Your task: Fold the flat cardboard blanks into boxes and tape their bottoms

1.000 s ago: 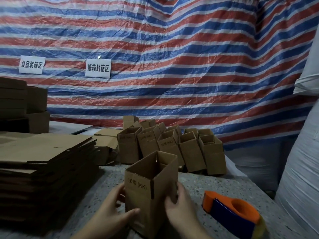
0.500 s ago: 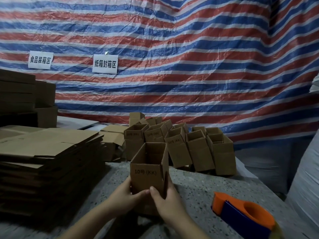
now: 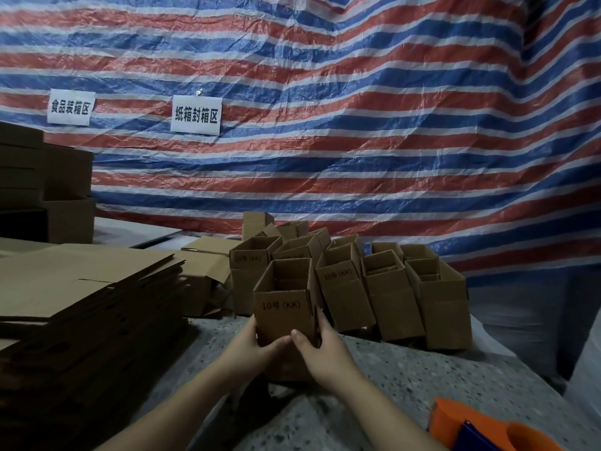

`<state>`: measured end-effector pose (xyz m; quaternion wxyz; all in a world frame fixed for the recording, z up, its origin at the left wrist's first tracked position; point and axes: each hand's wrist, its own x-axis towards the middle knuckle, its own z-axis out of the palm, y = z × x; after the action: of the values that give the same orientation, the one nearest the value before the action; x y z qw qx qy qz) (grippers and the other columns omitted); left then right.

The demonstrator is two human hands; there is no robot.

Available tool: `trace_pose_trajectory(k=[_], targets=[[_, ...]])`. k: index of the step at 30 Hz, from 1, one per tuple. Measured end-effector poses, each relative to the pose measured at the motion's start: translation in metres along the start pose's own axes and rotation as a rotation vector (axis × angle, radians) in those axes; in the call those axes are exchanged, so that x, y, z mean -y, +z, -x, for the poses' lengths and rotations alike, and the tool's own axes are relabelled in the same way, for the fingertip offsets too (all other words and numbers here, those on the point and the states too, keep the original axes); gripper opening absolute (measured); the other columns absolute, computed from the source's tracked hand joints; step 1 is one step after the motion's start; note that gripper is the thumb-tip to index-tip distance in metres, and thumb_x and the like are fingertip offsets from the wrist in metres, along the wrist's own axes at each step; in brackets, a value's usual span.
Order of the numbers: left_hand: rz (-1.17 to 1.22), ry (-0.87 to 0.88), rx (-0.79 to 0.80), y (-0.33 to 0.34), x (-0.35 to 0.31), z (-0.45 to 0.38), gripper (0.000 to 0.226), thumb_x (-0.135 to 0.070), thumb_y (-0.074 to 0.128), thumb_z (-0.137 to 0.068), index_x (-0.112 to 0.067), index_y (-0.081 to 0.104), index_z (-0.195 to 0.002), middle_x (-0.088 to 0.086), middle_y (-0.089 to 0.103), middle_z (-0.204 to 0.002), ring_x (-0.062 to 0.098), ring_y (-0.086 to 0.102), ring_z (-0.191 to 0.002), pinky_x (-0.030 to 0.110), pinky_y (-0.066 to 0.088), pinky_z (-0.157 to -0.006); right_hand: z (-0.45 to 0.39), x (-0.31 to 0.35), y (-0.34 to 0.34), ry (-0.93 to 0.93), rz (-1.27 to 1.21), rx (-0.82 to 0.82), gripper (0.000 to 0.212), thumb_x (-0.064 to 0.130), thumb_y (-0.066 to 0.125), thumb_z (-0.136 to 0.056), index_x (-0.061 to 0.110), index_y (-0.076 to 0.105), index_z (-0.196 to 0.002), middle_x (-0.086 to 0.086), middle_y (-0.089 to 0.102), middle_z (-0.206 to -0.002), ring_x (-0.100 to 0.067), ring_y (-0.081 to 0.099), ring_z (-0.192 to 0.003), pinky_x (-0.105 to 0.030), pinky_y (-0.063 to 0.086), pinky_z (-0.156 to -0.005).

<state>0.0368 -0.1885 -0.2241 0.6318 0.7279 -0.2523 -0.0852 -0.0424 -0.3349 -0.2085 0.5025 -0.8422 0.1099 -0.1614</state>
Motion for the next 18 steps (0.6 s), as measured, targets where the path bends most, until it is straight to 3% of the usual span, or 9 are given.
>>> trace_pose_trajectory(k=[5, 13, 18], targets=[[0.008, 0.015, -0.005, 0.000, 0.008, -0.021, 0.053, -0.037, 0.078, -0.082, -0.035, 0.048, -0.126, -0.012, 0.064, -0.114, 0.001, 0.061, -0.102, 0.013, 0.052, -0.067, -0.021, -0.006, 0.000, -0.026, -0.012, 0.001, 0.063, 0.041, 0.060, -0.098, 0.043, 0.028, -0.153, 0.008, 0.056, -0.133, -0.011, 0.056, -0.115, -0.022, 0.050, -0.087], [0.086, 0.016, -0.024, 0.000, -0.003, -0.045, 0.051, -0.037, 0.075, -0.083, -0.033, 0.048, -0.126, -0.013, 0.061, -0.113, 0.000, 0.059, -0.097, 0.010, 0.051, -0.057, -0.049, -0.004, 0.002, -0.042, 0.008, -0.077, 0.059, 0.051, 0.055, -0.098, 0.041, 0.034, -0.152, 0.006, 0.054, -0.137, -0.019, 0.054, -0.125, -0.039, 0.051, -0.101], [0.078, 0.033, -0.040, -0.002, -0.005, -0.051, 0.045, -0.037, 0.074, -0.084, -0.034, 0.052, -0.123, -0.011, 0.063, -0.114, 0.005, 0.061, -0.101, 0.015, 0.052, -0.063, -0.058, -0.006, 0.002, -0.059, 0.014, -0.096, 0.054, 0.052, 0.054, -0.098, 0.040, 0.038, -0.148, 0.009, 0.055, -0.131, -0.016, 0.054, -0.121, -0.027, 0.046, -0.089]])
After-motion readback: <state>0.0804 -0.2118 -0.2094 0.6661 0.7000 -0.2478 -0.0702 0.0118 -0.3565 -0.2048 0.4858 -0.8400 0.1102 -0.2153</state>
